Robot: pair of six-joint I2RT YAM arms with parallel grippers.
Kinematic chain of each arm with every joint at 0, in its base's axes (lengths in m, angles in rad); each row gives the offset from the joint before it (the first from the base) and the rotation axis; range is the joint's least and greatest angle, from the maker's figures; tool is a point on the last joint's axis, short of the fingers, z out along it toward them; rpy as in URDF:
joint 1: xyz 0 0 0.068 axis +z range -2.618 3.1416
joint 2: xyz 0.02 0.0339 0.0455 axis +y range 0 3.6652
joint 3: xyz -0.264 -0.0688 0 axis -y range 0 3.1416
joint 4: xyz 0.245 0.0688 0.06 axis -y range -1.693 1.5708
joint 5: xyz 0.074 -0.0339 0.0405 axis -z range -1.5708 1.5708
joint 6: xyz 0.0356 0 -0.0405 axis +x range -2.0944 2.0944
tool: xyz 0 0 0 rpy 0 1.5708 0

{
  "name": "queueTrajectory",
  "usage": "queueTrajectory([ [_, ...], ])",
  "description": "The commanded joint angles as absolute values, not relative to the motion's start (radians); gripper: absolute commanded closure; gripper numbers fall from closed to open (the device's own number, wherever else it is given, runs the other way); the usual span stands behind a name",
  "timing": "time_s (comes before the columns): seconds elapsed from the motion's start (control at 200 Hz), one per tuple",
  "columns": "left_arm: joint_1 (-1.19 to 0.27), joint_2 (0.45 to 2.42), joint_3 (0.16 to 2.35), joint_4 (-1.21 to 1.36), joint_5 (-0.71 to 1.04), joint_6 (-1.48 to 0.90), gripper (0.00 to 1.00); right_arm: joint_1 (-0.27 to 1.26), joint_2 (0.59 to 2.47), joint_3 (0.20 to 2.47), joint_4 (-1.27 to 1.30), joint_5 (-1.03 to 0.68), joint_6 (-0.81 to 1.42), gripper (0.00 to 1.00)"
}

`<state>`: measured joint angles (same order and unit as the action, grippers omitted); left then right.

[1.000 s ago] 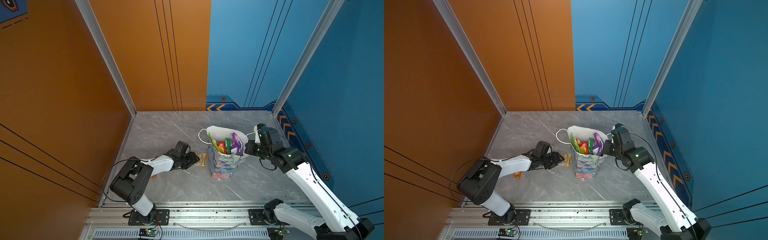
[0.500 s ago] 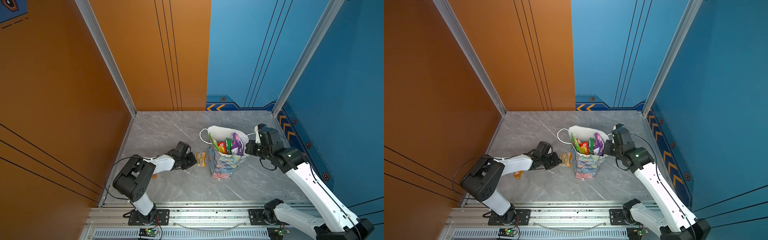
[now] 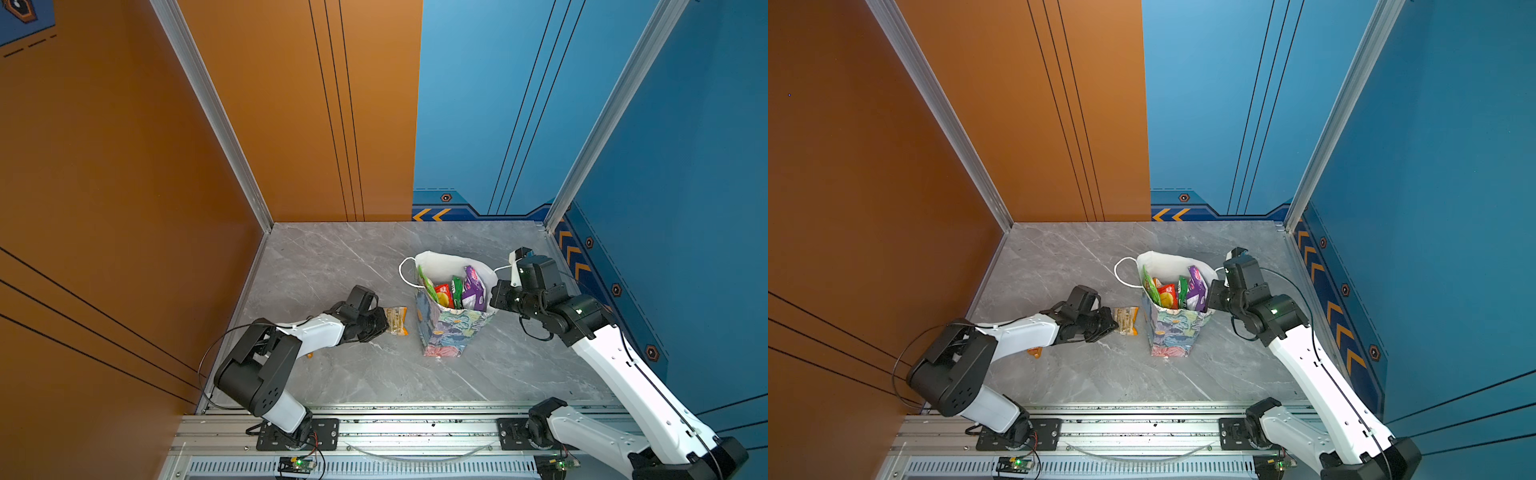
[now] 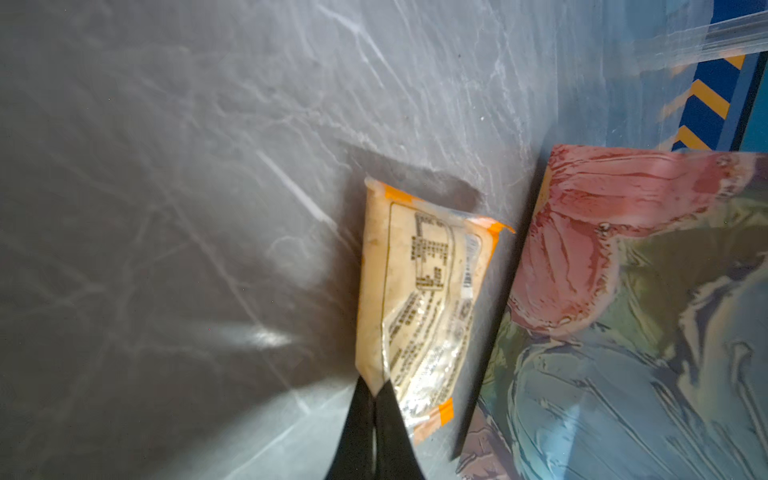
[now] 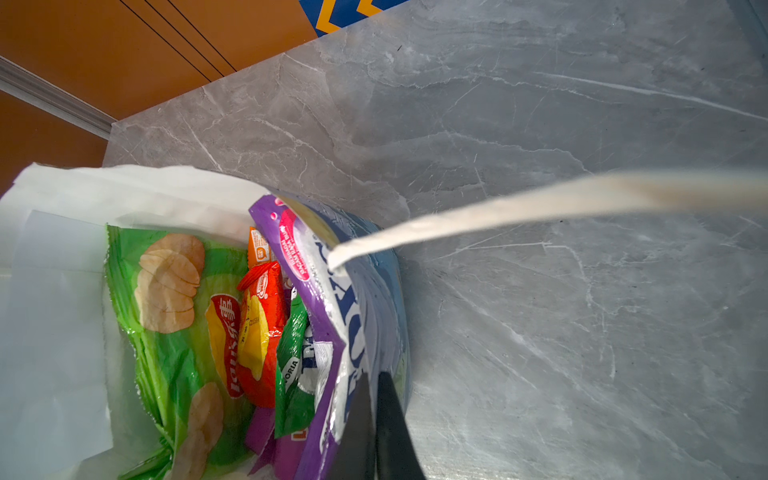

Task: Place the snacks into the paper bag
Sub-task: 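Lift the tan bar with the left gripper and carry it over the bag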

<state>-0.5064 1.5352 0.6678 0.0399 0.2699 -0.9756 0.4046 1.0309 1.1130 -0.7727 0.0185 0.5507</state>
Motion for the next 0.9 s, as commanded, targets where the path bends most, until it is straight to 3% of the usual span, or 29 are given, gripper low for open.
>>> queueTrajectory([
  [0.0, -0.495, 1.472, 0.641, -0.003, 0.206, -0.941, 1.00, 0.397, 1.009, 1.102, -0.747, 0.015, 0.545, 1.00],
  [0.27, -0.531, 1.275, 0.664, -0.153, 0.035, -0.828, 1.00, 0.399, 1.005, 1.103, -0.747, 0.016, 0.547, 1.00],
  [0.471, -0.506, 1.136, 0.627, -0.146, 0.030, -0.780, 1.00, 0.400, 1.003, 1.101, -0.742, 0.016, 0.553, 1.00],
  [0.706, -0.531, 0.924, 0.873, -0.485, -0.194, -0.547, 1.00, 0.401, 1.010, 1.112, -0.746, 0.017, 0.552, 1.00],
  [0.896, -0.544, 0.884, 1.051, -0.566, -0.216, -0.467, 1.00, 0.410, 1.014, 1.114, -0.736, 0.025, 0.560, 1.00],
])
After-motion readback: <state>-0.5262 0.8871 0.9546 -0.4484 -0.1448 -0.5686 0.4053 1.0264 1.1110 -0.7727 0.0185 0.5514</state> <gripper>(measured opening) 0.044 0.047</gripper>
